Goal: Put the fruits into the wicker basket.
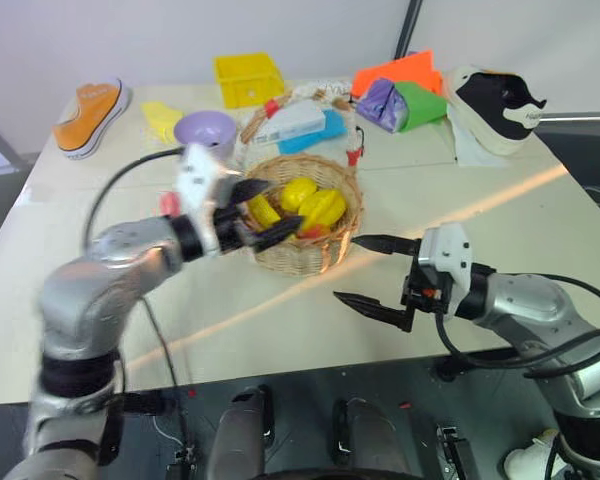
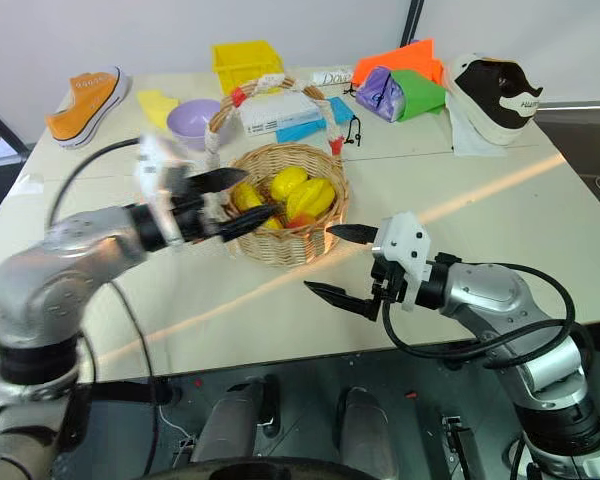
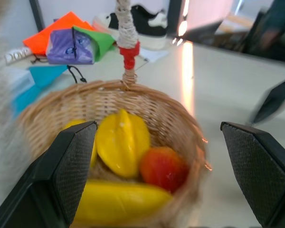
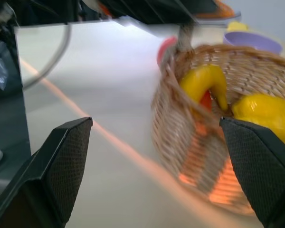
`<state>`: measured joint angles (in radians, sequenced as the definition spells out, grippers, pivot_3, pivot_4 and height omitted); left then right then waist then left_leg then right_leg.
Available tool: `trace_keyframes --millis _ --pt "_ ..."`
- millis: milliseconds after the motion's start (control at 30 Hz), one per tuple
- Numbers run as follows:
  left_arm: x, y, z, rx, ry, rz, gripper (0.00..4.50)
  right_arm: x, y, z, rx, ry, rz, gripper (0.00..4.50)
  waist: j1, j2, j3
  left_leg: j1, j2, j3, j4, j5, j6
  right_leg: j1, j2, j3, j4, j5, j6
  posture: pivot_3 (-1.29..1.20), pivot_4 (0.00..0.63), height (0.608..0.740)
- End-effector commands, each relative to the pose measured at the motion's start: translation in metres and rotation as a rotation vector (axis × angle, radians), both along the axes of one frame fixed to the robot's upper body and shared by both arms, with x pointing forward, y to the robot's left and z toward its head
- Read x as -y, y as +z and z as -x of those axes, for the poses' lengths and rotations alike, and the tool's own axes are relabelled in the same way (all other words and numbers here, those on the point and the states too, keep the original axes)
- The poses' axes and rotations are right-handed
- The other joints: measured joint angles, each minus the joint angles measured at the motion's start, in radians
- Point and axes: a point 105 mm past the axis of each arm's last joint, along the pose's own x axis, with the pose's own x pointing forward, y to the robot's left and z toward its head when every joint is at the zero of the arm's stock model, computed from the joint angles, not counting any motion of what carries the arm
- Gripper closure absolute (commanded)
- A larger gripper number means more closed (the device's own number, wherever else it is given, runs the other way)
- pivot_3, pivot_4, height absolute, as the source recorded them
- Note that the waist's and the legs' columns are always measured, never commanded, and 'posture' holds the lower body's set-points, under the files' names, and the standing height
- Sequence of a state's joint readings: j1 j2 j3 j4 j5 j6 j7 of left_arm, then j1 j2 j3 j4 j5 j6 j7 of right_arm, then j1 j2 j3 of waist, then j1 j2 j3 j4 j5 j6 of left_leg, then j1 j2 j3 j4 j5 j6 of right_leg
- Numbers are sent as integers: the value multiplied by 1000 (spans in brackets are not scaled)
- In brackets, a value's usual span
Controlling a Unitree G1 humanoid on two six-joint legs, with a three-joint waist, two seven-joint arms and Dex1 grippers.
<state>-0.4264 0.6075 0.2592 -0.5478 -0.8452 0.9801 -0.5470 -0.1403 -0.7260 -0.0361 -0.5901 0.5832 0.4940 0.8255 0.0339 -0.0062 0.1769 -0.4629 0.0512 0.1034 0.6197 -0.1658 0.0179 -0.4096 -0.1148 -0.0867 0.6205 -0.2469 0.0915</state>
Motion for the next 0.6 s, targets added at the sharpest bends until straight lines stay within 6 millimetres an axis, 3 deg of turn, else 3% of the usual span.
trace_keyframes --millis 33,133,233,367,433,600 --pt "-45 15 15 19 95 35 54 2 11 0 58 7 -4 0 0 0 0 0 0 0 0 0 0 0 0 0 0 0 0 0 150 740" --pt "-84 5 -7 3 358 -43 54 0 12 -2 62 23 -5 0 9 0 0 1 0 -1 1 -1 -2 -1 0 -1 -1 0 0 0 150 740" --pt "-101 -4 -27 3 524 -117 54 -4 14 -4 68 44 -9 0 12 0 0 1 0 -2 2 -2 -2 0 -3 -4 -3 0 -1 0 150 740" --pt "-103 -14 -56 -19 623 -109 54 -11 18 -4 78 76 -20 0 10 -1 -1 -1 0 -1 2 -3 -1 0 -5 -3 -6 1 -2 0 150 740" --pt "-106 -29 -78 -74 693 -114 54 -14 19 -3 81 91 -23 0 8 -1 -1 -1 0 -1 1 -3 -1 0 -4 -3 -6 1 -2 0 150 740" --pt "-107 -50 -100 -137 734 -187 54 -14 20 -1 84 87 -21 0 1 -2 -1 -3 -1 2 0 -2 1 0 -3 -2 -4 1 -1 0 150 740"
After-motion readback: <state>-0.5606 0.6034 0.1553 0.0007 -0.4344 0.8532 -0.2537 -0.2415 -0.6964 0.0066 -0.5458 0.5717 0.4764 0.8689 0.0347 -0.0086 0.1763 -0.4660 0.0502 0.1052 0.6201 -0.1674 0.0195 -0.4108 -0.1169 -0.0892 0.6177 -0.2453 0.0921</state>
